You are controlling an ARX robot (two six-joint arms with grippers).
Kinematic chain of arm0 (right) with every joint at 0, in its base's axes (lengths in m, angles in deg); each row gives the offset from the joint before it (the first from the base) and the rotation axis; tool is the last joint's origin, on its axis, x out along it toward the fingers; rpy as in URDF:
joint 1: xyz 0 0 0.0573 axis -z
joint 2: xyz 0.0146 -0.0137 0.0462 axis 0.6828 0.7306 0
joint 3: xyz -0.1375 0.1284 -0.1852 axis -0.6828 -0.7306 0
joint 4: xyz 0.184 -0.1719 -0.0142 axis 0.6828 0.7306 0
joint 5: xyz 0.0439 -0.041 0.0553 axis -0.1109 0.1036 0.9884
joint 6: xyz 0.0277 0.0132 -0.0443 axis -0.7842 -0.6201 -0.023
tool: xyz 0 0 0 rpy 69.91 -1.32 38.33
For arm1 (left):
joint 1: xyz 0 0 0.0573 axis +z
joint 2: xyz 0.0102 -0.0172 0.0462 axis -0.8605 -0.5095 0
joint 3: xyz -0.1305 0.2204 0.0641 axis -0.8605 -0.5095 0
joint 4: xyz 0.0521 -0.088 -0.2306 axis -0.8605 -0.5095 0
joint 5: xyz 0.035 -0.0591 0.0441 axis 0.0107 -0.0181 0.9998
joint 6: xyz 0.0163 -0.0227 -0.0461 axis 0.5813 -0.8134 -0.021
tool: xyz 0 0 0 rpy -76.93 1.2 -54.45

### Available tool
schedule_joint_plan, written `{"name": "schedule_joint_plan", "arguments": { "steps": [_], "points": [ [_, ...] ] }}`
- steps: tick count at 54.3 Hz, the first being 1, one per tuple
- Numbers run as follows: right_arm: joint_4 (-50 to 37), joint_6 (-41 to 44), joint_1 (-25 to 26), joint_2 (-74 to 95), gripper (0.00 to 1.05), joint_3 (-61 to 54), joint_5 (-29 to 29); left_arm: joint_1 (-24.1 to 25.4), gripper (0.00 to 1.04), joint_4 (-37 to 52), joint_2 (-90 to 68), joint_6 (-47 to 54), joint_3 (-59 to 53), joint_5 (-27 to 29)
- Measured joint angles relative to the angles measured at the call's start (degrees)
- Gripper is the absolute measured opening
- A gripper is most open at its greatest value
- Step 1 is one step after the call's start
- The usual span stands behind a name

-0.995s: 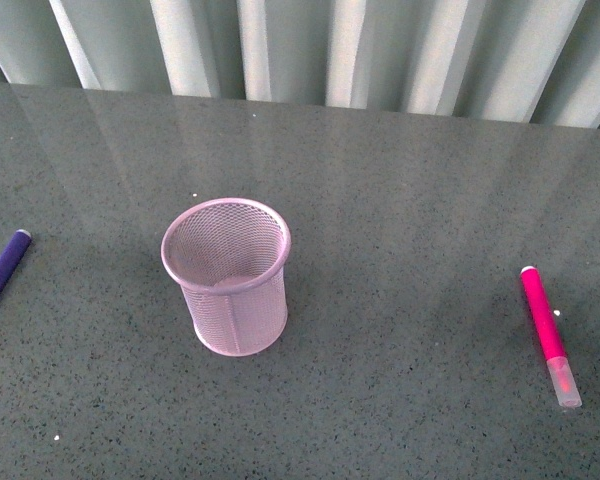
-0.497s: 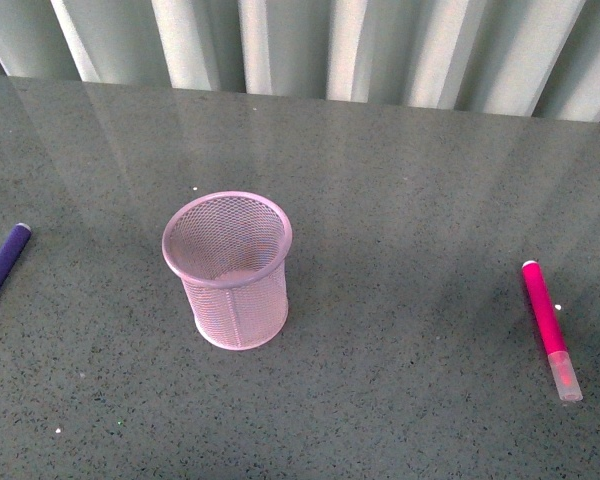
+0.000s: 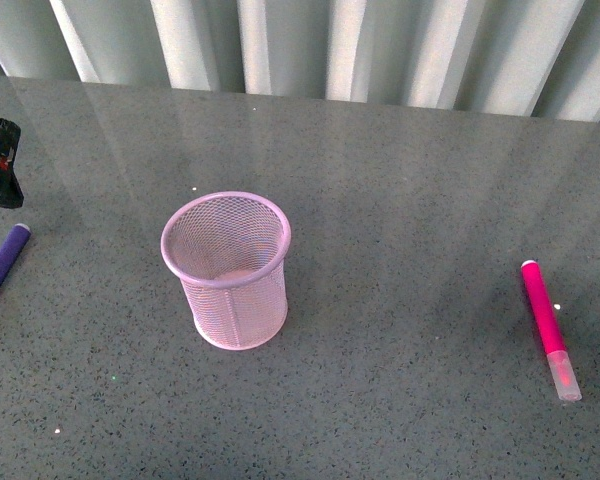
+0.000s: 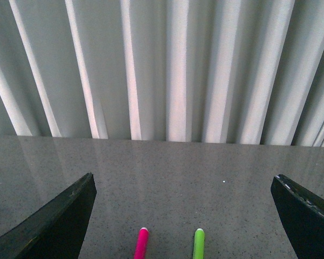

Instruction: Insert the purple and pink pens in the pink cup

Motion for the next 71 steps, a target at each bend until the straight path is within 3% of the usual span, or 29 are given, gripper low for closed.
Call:
{"name": "schedule_joint_plan", "arguments": {
  "steps": [20, 71],
  "points": [
    [0.0, 0.0, 0.0, 0.0, 0.98, 0.0, 0.0, -0.5, 0.98, -1.0, -5.1, 4.5, 2.8, -3.0],
    [0.0, 0.0, 0.0, 0.0, 0.98, 0.0, 0.0, 0.2, 0.98, -1.7, -14.4, 6.1, 9.0, -2.5]
  ]
}}
